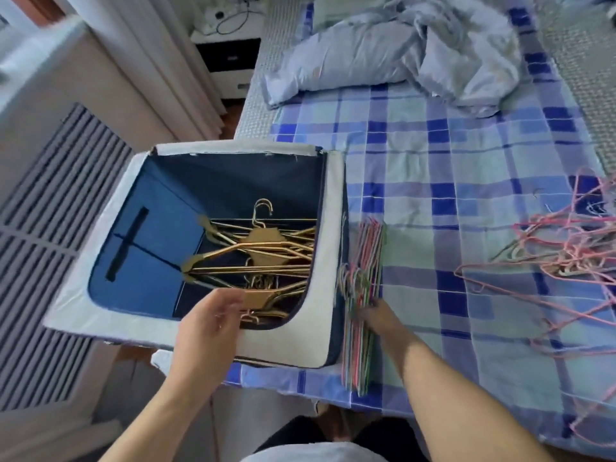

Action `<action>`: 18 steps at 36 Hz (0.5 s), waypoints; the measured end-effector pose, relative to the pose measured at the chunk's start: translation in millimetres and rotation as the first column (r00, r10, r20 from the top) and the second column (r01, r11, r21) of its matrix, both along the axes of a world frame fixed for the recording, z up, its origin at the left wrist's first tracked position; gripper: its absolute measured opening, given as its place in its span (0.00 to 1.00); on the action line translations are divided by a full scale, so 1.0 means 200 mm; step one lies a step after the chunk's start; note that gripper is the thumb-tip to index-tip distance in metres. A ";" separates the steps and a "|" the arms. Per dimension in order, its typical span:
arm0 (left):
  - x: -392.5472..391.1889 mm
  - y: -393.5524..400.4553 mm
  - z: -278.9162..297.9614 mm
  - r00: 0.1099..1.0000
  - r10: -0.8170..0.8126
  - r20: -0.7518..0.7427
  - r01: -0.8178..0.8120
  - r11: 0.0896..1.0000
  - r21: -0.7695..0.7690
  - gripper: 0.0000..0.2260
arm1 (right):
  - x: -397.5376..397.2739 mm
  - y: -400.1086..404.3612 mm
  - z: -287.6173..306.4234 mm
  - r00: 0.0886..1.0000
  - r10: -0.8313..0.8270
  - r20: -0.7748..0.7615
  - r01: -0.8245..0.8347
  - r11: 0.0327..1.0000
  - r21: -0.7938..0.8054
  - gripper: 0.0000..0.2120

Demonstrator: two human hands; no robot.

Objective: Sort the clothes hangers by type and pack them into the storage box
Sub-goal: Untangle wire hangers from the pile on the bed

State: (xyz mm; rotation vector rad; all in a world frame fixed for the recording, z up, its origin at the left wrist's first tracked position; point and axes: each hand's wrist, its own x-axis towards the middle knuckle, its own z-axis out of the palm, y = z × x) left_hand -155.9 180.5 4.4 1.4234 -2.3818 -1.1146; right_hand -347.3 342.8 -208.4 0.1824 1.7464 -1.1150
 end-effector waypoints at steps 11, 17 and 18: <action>-0.12 -0.23 0.02 0.986 -0.166 -0.035 0.169 0.965 0.203 0.10 | -0.01 -0.10 0.12 0.960 -0.244 0.138 0.262 0.956 -0.131 0.14; -0.39 -0.09 0.20 0.932 -0.264 -0.248 0.337 0.885 0.322 0.11 | -0.11 0.24 0.69 0.945 -0.324 0.044 0.325 0.920 -0.221 0.07; -0.45 -0.05 0.24 0.910 -0.286 -0.300 0.386 0.850 0.359 0.11 | -0.13 0.30 0.77 0.939 -0.342 0.038 0.340 0.906 -0.253 0.05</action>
